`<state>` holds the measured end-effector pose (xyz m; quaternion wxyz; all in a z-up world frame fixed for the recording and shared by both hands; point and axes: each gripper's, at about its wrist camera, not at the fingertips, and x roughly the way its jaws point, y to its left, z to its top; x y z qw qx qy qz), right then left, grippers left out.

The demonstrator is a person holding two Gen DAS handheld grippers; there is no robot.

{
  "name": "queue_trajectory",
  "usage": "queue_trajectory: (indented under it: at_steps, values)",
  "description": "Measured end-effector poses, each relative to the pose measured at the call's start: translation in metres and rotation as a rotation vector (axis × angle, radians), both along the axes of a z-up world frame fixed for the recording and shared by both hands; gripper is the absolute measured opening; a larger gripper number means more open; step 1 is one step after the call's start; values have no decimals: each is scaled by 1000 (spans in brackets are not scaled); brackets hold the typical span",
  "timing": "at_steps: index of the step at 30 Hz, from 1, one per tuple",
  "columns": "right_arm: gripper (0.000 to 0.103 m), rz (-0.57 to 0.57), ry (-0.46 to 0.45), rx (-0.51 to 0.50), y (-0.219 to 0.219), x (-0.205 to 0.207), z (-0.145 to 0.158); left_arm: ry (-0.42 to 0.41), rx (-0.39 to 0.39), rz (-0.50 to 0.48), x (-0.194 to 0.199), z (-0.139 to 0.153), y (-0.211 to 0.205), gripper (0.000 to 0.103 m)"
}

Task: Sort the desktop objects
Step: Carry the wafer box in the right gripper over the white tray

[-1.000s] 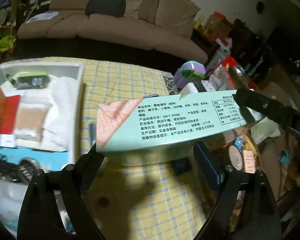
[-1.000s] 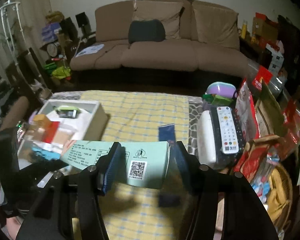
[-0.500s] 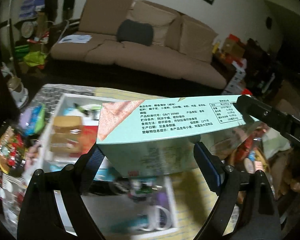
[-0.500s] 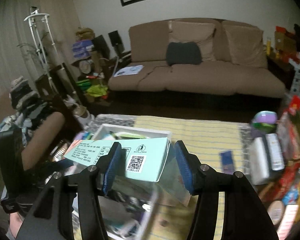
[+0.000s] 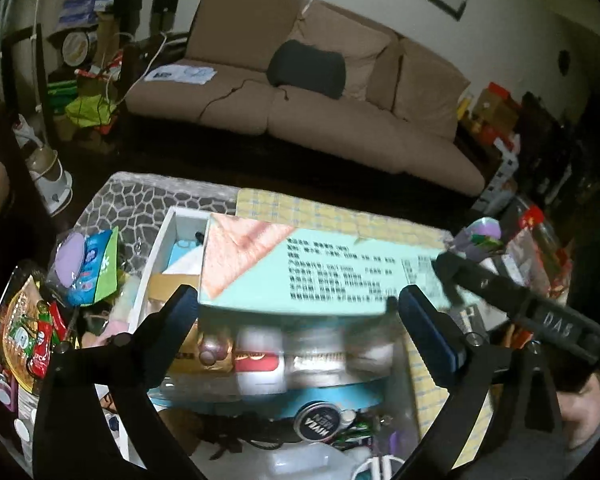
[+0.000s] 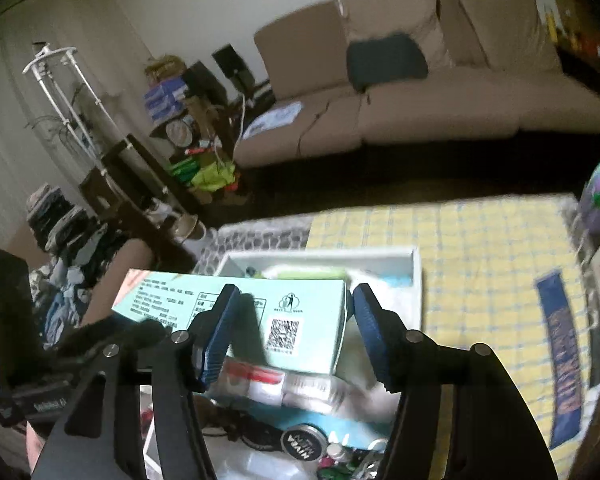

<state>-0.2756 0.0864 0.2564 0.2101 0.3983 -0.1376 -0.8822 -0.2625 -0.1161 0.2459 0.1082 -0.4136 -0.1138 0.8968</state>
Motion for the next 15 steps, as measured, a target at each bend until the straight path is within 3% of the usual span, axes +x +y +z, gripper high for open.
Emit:
queue_trajectory:
  at_steps: [10, 15]
  values:
    - [67, 29, -97, -62, 20, 58, -37, 19, -11, -29, 7, 10, 21, 100]
    - [68, 61, -191, -188, 23, 84, -55, 84, -33, -61, 25, 40, 39, 99]
